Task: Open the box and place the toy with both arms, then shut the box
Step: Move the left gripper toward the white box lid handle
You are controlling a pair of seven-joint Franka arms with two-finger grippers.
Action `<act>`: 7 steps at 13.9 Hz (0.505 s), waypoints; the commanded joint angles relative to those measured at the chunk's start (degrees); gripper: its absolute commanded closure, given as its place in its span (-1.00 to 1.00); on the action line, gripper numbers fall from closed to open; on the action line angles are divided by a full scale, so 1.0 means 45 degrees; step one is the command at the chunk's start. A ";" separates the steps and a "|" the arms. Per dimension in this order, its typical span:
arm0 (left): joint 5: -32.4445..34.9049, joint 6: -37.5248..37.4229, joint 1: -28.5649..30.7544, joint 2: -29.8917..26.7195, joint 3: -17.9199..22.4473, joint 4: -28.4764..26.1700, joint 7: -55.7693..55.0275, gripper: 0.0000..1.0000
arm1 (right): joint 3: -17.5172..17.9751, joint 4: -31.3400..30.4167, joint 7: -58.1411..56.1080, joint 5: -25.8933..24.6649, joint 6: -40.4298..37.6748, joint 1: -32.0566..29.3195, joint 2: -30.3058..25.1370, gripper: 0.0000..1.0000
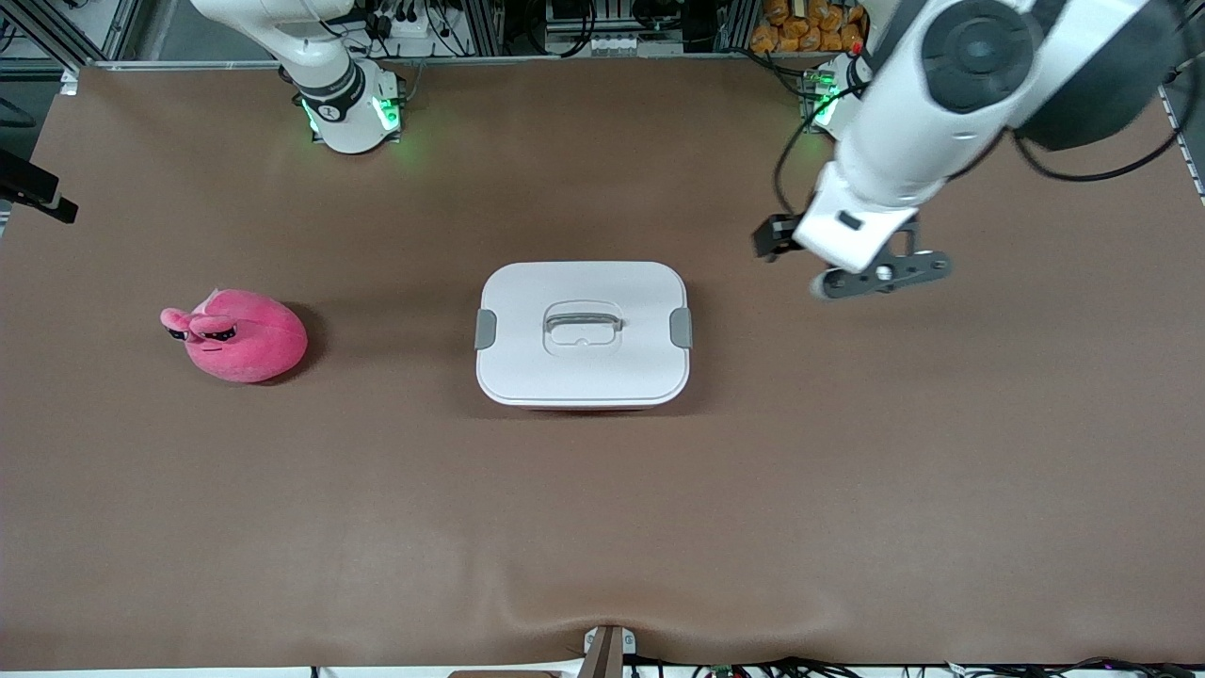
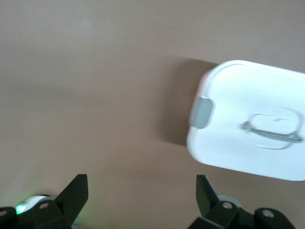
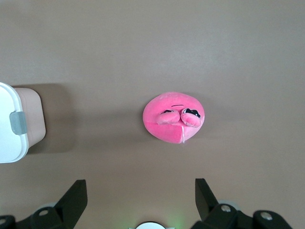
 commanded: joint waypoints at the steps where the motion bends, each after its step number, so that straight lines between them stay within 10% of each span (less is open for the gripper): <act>1: -0.0448 0.0776 -0.0453 0.0746 -0.0028 0.0606 -0.2373 -1.00 | 0.0122 0.0083 -0.0125 0.0213 -0.0101 -0.0273 0.0039 -1.00; 7: -0.0390 0.1796 -0.2054 0.1782 -0.0028 0.0567 -0.9500 -1.00 | 0.0122 0.0083 -0.0125 0.0213 -0.0101 -0.0293 0.0039 -1.00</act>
